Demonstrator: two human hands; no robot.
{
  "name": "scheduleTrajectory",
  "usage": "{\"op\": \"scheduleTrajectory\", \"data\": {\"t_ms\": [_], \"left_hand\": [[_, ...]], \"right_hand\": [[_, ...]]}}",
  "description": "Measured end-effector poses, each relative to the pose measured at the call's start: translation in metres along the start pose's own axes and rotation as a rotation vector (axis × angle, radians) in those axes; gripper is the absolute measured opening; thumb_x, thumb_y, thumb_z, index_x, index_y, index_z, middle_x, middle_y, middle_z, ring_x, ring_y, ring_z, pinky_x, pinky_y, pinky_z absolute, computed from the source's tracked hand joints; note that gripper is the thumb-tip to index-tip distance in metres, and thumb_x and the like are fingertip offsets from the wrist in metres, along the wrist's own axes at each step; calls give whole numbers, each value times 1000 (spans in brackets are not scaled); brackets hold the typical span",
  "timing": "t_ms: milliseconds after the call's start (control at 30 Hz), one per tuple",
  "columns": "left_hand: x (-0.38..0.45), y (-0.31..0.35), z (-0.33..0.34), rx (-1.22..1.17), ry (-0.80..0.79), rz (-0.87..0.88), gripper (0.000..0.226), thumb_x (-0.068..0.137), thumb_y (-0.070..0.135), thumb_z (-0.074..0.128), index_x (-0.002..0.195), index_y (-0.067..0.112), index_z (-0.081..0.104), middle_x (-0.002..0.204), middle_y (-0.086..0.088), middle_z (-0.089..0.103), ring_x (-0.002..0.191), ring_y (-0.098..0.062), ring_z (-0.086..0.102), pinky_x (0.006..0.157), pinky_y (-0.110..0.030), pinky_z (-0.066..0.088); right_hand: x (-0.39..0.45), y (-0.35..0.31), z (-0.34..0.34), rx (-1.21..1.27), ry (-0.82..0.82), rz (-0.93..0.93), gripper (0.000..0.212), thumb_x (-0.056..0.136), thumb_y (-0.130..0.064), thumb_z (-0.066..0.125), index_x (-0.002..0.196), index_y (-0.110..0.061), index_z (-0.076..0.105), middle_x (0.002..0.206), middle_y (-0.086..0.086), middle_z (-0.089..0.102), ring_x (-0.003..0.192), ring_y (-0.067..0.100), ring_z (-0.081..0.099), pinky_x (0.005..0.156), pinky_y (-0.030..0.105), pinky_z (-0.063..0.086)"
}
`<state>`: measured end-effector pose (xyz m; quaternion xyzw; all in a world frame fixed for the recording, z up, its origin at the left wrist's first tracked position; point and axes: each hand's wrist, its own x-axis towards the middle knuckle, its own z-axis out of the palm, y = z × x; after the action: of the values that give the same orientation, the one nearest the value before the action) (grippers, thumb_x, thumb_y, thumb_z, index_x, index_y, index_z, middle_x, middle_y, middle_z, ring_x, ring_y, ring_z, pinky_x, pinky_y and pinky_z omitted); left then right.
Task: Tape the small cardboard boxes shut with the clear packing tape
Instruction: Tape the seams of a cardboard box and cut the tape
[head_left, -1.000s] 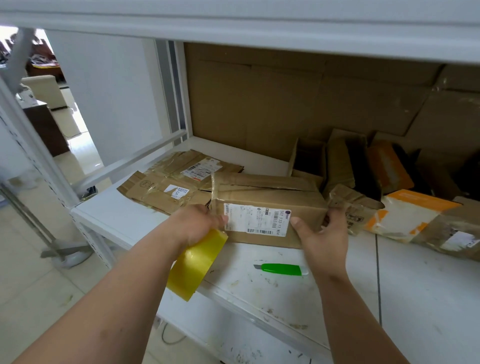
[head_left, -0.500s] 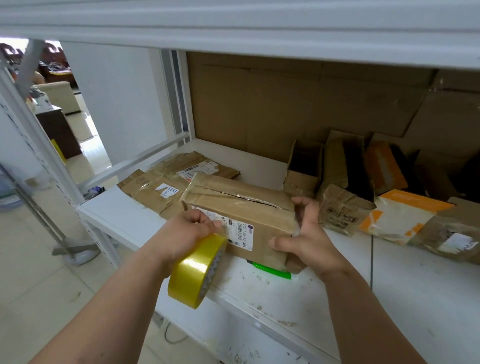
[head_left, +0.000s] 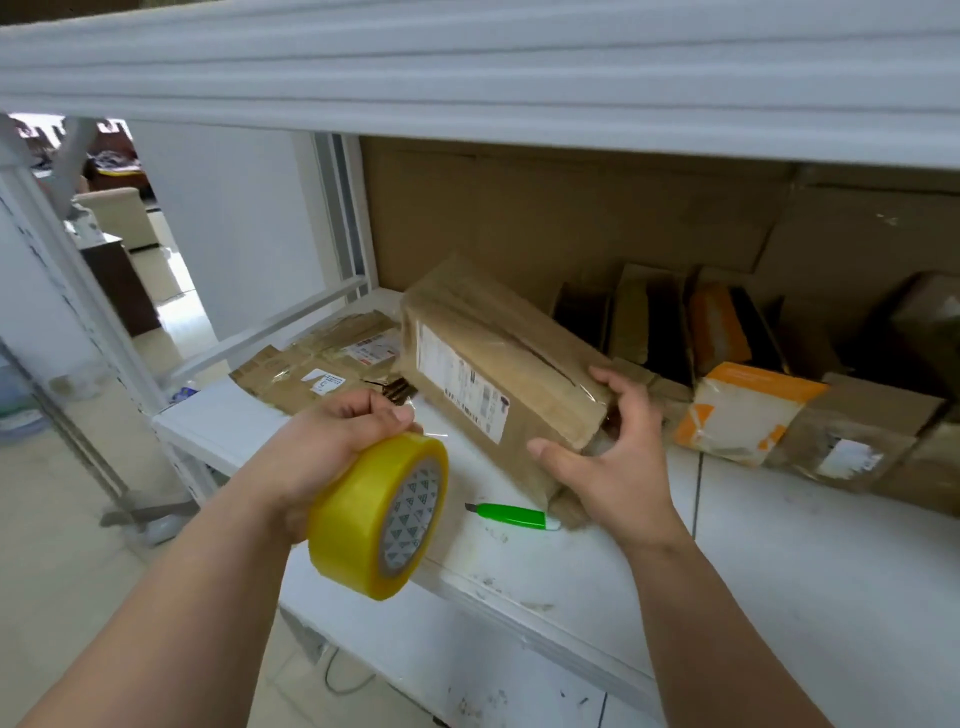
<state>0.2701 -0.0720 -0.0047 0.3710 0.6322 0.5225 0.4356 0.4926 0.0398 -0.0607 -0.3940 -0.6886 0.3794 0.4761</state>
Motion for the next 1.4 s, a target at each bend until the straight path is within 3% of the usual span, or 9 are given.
{"op": "scheduleTrajectory", "data": {"t_ms": [133, 267, 833, 933, 1100, 1200, 1300, 1367, 1400], "left_hand": [[-14, 2, 23, 35, -52, 33, 20, 79, 31, 74, 86, 13, 70, 101, -14, 74, 100, -44, 67, 86, -52, 55], [-31, 4, 42, 20, -188, 26, 27, 65, 40, 82, 78, 19, 72, 106, -18, 73, 107, -48, 63, 94, -66, 48], [-84, -20, 113, 19, -420, -2, 17, 83, 31, 75, 68, 24, 71, 108, -22, 70, 104, -47, 65, 91, -63, 50], [-91, -17, 129, -6, -415, 7, 14, 86, 32, 72, 80, 19, 71, 106, -18, 72, 106, -45, 64, 92, -62, 52], [-99, -15, 152, -59, -365, 25, 14, 98, 20, 56, 90, 14, 66, 99, -7, 76, 104, -34, 68, 94, -51, 54], [-102, -17, 160, -118, -339, 2, 12, 98, 15, 54, 91, 13, 64, 101, -9, 76, 105, -34, 68, 97, -54, 51], [-107, -15, 167, -172, -304, 30, 12, 97, 16, 56, 90, 14, 64, 102, -8, 76, 104, -32, 69, 96, -53, 52], [-109, -13, 173, -228, -237, 63, 14, 97, 15, 56, 86, 16, 64, 101, -7, 76, 102, -31, 69, 94, -49, 54], [-110, -11, 176, -263, -192, 77, 16, 97, 15, 56, 84, 17, 65, 100, -7, 76, 102, -31, 69, 93, -49, 54]], "right_hand": [[-20, -14, -17, -85, 147, -36, 84, 60, -33, 92, 122, -48, 38, 133, -6, 33, 118, 7, 42, 98, 19, 36], [-56, -23, -35, -214, 322, -8, 85, 54, -45, 92, 119, -47, 36, 130, -7, 30, 122, 14, 41, 104, 26, 36], [-178, -20, -89, -467, 815, 336, 105, 44, -79, 69, 130, -25, 42, 131, 2, 33, 126, 28, 41, 112, 52, 33], [-162, -17, -98, -543, 761, 449, 110, 53, -75, 74, 140, -20, 35, 137, 10, 30, 131, 33, 32, 114, 48, 25], [-140, -2, -111, -654, 259, 512, 106, 76, -64, 68, 154, -28, 6, 151, 14, 14, 136, 40, 24, 114, 48, 28], [-144, 2, -126, -602, 326, 489, 94, 85, -36, 69, 156, -35, 8, 160, 8, 1, 143, 37, 12, 117, 47, 21], [-161, -8, -125, -346, 640, 232, 43, 81, -20, 61, 123, -28, 57, 128, 0, 51, 116, 20, 47, 101, 36, 43], [-176, -27, -112, -43, 576, 91, 8, 80, -28, 54, 82, -25, 61, 79, -16, 60, 74, 1, 54, 69, 17, 48], [-182, -35, -105, 31, 444, 50, 16, 82, -37, 53, 74, -24, 59, 69, -15, 59, 65, -1, 52, 60, 14, 44]]}}
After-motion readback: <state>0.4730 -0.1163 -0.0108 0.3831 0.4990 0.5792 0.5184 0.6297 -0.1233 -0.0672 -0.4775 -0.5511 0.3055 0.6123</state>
